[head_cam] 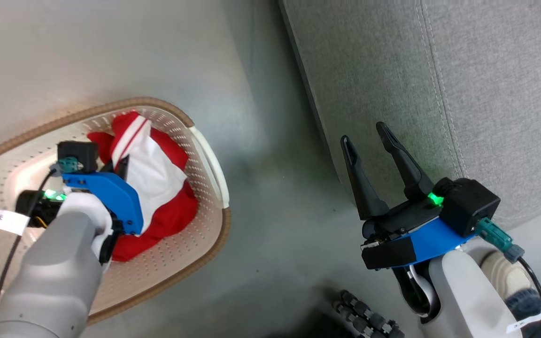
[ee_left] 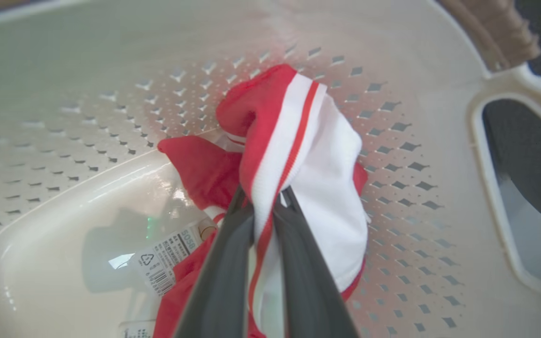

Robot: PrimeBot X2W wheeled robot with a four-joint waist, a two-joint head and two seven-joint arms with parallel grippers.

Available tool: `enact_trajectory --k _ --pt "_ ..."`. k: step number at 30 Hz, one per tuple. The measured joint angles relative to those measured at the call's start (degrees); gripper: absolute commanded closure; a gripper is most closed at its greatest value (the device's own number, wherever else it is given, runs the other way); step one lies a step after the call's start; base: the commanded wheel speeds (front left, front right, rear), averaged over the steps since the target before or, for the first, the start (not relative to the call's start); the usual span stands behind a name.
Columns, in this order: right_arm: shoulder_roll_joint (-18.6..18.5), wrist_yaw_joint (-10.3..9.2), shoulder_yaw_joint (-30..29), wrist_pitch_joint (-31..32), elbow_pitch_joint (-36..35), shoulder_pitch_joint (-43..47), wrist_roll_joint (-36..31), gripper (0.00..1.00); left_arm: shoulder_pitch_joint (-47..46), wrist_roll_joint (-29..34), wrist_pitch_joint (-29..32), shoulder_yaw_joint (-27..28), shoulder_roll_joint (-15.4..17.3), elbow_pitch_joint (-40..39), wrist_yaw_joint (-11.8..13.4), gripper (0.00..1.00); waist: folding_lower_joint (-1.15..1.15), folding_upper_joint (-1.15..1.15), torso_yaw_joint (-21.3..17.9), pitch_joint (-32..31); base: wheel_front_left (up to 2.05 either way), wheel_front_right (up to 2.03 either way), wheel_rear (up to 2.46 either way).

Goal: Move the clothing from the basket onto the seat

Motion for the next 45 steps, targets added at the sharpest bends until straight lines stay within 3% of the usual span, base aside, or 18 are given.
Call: enact_trajectory --k 11,18,22,28,36,45 --pt "0.04 0.00 -2.50 1.14 4.07 0.95 -3.82 0.00 6.80 -6.12 -2.64 -5.17 -4.43 -3.77 0.00 1.00 -0.01 0.00 5.26 -12.81 0.00 0.00 0.00" --pt "0.10 0.00 -4.11 3.94 5.53 5.18 -5.60 0.00 13.73 -7.56 -5.26 -11.50 -7.00 -8.28 0.00 1.00 -0.02 0.01 9.42 -23.43 0.00 0.00 0.00" --pt "0.09 -0.01 -5.73 5.86 5.37 9.20 -6.20 0.00 12.31 -7.88 -5.26 -13.65 -8.38 -12.41 0.00 1.00 -0.02 0.01 12.12 -29.97 0.00 0.00 0.00" --pt "0.09 -0.01 -6.34 8.69 2.72 13.08 -6.32 0.00 11.49 -8.79 -5.25 -16.57 -6.99 -16.40 -0.02 1.00 -0.03 0.01 16.70 -38.28 0.00 0.00 0.00" --pt "0.08 -0.01 -6.44 10.89 0.26 16.00 -6.21 0.00 7.52 -9.49 -5.34 -17.49 -6.56 -22.41 -0.02 1.00 -0.02 0.01 22.29 -44.86 0.00 0.00 0.00" --pt "0.08 0.00 -6.24 12.04 -0.98 17.01 -6.11 0.00 1.66 -5.70 -5.41 -14.30 -6.90 -27.64 -0.02 1.00 -0.01 0.01 24.56 -48.25 0.00 0.00 0.00"
